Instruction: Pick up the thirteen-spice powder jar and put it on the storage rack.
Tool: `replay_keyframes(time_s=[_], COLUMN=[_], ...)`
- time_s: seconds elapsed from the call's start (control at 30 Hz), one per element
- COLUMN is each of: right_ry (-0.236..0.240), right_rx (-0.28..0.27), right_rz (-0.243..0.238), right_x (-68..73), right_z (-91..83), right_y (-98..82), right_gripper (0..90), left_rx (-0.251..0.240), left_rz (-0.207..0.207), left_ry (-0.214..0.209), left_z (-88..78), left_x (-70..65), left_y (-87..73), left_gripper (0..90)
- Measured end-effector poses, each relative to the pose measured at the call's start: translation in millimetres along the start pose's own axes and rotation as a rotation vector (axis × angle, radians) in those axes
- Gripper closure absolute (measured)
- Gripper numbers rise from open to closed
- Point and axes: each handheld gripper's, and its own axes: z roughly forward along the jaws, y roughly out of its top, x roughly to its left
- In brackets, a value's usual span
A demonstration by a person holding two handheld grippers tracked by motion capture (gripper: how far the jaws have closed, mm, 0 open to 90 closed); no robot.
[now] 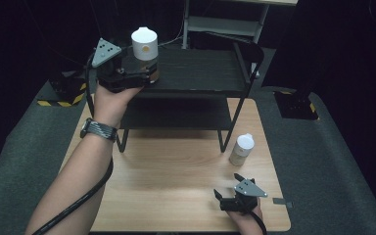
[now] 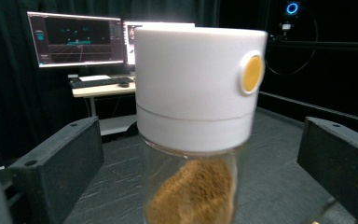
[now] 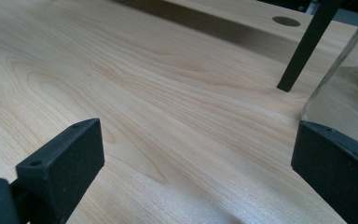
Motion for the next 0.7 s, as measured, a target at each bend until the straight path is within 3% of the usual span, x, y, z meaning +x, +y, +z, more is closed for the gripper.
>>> replay_keyframes(time_s=[0.17,0.3,0.6,0.7], right_ry=[-0.001,0.0,-0.001,0.0], right_rx=[0.003,0.006,0.007,0.009], right_rz=[-0.009,-0.008,-0.013,-0.012], right_x=[0.5,0.4,1.2,0.8], right_z=[0.4,0.6,0.9,1.0], right_y=[0.7,1.1,1.5,1.7], right_gripper=[2.2,2.2,2.3,2.3], left_rx=[-0.005,-0.006,-0.004,-0.003], left_rz=[0.018,0.059,0.053,0.068], left_ry=[-0.01,0.003,-0.018,-0.028], left_z=[-10.4,-18.1,-31.1,-36.2], left_x=[-2.0,-8.3,-1.7,0.0], left_y=[-1.1,-5.3,-19.7,-27.5], left_gripper=[0.6,0.6,0.5,0.4])
